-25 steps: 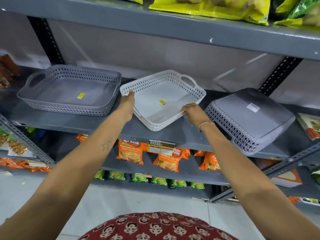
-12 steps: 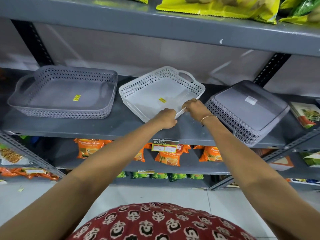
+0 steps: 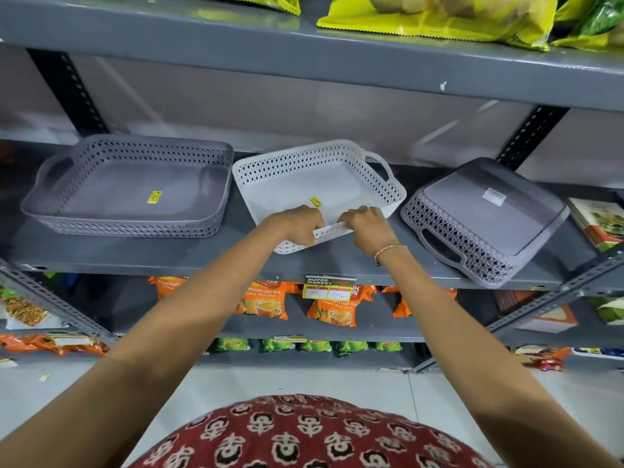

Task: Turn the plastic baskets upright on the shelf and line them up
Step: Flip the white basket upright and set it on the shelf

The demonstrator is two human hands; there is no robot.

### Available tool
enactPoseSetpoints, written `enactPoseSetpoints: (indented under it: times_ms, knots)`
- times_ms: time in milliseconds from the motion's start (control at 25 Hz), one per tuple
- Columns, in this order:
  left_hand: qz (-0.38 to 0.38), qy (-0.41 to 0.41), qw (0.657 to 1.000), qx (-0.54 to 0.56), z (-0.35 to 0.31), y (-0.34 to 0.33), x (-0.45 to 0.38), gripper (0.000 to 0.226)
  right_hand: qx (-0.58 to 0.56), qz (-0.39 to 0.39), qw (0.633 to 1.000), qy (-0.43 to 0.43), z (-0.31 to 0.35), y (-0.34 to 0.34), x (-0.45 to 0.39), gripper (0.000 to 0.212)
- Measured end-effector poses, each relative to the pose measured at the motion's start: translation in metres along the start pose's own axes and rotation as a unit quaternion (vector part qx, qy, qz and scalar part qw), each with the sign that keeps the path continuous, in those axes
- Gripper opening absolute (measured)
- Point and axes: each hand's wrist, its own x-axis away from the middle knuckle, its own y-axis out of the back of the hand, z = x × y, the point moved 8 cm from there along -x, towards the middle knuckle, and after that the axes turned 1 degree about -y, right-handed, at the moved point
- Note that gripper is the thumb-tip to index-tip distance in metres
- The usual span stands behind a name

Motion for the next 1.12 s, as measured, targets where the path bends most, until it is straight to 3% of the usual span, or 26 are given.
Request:
enactPoseSetpoints:
  times_ms: [80,400,640,760,880,1000,1120]
  knots:
    - [0.011,0.000,1.000,-0.008,0.017,-0.001,0.009,0.004,0.007,-0.007,1.000,0.005,0.018,0.000,0.004,0.043]
    - [-0.009,0.034,0.999,0.032,0.066,0.001,0.038,0.045,-0.035,-0.004,0.999,0.021,0.070,0.003,0.004,0.045]
    - [-0.021,0.011,0.999,0.045,0.077,-0.007,0.051,0.038,-0.048,0.021,0.998,0.020,0.082,-0.001,0.009,0.044]
    - [-0.053,0.003,0.997,0.056,0.068,-0.001,0.054,0.032,-0.114,0.014,0.993,0.016,0.072,0.000,0.007,0.035]
    - [-0.141,-0.039,0.980,0.132,0.048,0.021,0.064,0.026,-0.229,-0.056,0.972,-0.005,0.059,0.019,0.015,0.025]
    - [-0.257,-0.090,0.952,0.138,0.016,0.045,0.070,0.024,-0.296,-0.147,0.943,-0.053,0.031,0.042,0.032,0.026]
    - [-0.291,-0.099,0.940,0.151,-0.017,0.048,0.058,0.023,-0.335,-0.206,0.914,-0.101,-0.014,0.055,0.052,0.024]
